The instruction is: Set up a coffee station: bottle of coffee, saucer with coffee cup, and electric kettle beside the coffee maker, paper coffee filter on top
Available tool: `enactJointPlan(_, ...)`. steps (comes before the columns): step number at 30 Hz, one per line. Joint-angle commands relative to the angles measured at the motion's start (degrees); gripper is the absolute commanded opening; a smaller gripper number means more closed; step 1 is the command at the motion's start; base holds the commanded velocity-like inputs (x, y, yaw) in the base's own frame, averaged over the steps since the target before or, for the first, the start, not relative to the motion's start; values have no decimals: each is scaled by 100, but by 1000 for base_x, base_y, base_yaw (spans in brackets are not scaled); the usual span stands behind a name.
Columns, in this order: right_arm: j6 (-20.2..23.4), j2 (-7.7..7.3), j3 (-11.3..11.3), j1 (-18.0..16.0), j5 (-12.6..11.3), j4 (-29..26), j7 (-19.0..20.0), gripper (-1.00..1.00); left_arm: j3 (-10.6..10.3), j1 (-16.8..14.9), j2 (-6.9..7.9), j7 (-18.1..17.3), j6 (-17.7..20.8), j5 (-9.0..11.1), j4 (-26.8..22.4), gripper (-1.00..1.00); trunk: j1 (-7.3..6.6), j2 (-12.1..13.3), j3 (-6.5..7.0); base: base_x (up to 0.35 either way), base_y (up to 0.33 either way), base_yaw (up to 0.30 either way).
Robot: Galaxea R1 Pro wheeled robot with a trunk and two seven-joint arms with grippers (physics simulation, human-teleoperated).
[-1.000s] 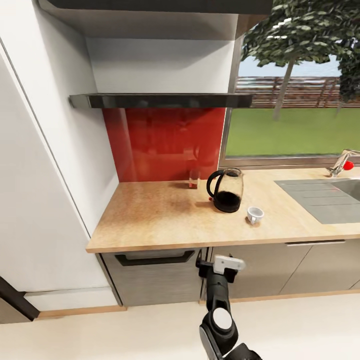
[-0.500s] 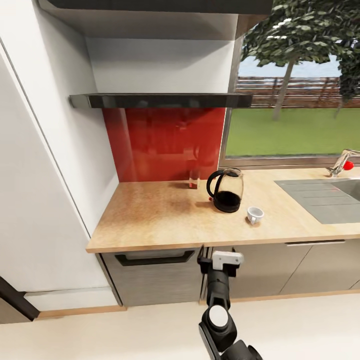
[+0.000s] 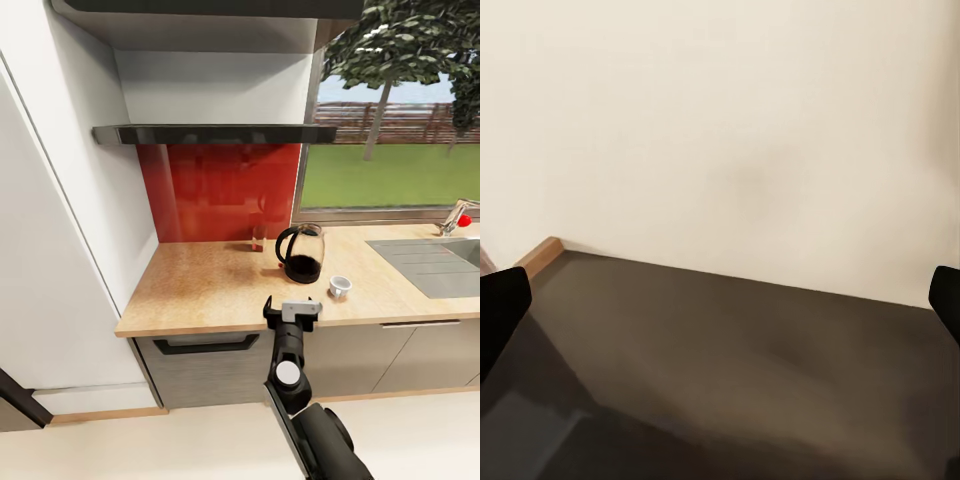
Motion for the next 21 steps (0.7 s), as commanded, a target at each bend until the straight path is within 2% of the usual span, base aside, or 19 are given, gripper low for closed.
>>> enactJointPlan(1, 58, 0, 9, -24, 35, -1, -17, 100, -50, -5, -2, 11, 16, 49, 2, 100, 3, -12, -12, 0, 0, 0)
enactJointPlan(21, 78, 0, 13, -96, -11, 401, -27, 100, -52, 5, 0, 22, 26, 49, 39, 100, 3, -12, -12, 3, 0, 0)
